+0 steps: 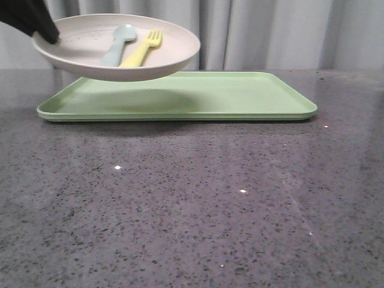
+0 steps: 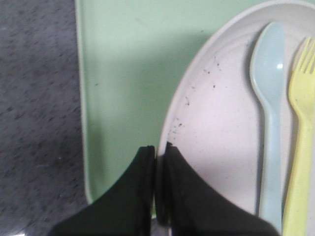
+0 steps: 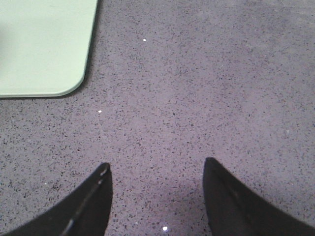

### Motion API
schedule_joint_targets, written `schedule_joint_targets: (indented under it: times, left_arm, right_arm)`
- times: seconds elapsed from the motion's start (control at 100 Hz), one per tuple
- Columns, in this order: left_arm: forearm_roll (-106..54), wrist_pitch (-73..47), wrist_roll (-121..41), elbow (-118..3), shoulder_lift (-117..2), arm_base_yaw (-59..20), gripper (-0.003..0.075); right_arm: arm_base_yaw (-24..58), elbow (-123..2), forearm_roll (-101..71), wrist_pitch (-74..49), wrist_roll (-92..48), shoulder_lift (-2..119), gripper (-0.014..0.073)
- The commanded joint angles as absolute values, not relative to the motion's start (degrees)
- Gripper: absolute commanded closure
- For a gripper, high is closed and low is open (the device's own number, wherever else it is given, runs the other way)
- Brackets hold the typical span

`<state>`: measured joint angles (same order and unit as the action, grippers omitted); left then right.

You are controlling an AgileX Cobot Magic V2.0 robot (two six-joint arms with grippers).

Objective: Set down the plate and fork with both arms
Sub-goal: 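Lift the plate with the left gripper and carry it over the tray, then lower the plate onto the tray, open the left gripper, withdraw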

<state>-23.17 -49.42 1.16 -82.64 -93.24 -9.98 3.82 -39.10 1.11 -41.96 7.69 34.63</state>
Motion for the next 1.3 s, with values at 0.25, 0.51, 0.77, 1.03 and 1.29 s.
schedule_joint_targets:
  times: [0.25,0.51,0.77,1.03,1.29]
  left_arm:
    - [-26.41,-42.19,6.28,-93.12,-99.57,-15.41,0.0741]
    - [-26.5,-40.78,8.44,-95.64,-103.98,-16.34,0.0741]
    - [-26.5,-38.42,8.69,-95.64,-105.42,-16.34,0.0741]
    - [-26.14,-39.49,8.69,-95.54,-107.4,-16.34,0.0741]
    - [-23.89,-39.05,8.69,-95.41,-107.5,-16.34,0.0741]
  right_arm:
    - [3.75,-41.03,1.26,-38.97,7.24,35.09,0.0169]
    - [3.75,-41.03,1.26,-38.97,7.24,35.09,0.0169]
    - [3.75,-41.03,1.26,-39.01,7.24,35.09,0.0169]
    - [3.75,-41.03,1.26,-39.01,7.24,35.09,0.0169]
    - [3.75,-40.92,1.26,-39.01,7.24,35.09,0.0169]
